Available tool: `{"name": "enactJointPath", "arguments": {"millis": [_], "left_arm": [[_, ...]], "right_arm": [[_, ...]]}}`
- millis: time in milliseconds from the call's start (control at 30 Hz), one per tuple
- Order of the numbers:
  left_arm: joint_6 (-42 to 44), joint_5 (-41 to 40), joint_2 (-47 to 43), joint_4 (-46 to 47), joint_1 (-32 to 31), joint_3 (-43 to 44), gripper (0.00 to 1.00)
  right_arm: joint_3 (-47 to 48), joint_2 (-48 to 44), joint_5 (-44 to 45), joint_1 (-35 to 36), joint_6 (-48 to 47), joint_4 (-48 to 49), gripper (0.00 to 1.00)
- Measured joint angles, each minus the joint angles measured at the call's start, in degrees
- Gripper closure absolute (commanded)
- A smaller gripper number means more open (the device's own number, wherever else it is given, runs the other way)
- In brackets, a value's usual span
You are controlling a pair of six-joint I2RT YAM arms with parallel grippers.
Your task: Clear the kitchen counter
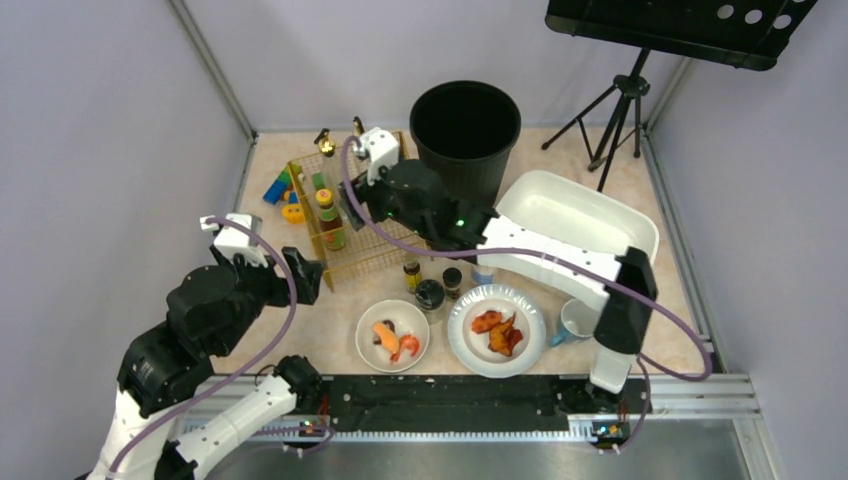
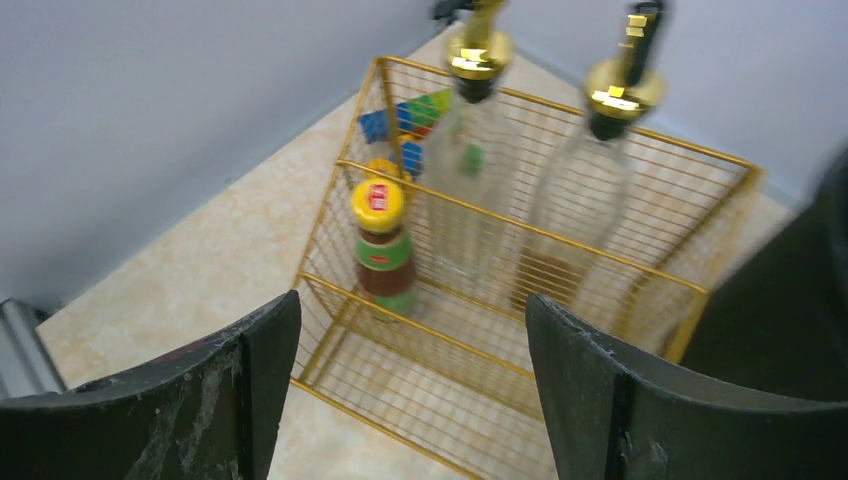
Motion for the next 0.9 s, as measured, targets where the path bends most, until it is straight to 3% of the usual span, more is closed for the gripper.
{"name": "enactJointPath", "arguments": {"millis": [133, 467, 900], "left_arm": [[0.0, 0.0, 0.3, 0.0, 0.0, 0.0, 0.01], [0.0, 0.5, 0.6, 0.0, 0.0, 0.0, 0.01], [-0.8, 3.7, 2.9, 0.1, 0.0, -0.2, 0.01]], "right_arm": [[-7.1, -8.4, 6.3, 0.0, 0.0, -1.4, 0.17], [-21.6, -23.3, 20.8, -1.0, 5.9, -16.2, 0.14], [-33.0, -30.0, 17.6, -11.8, 16.5, -28.0, 0.1]]}}
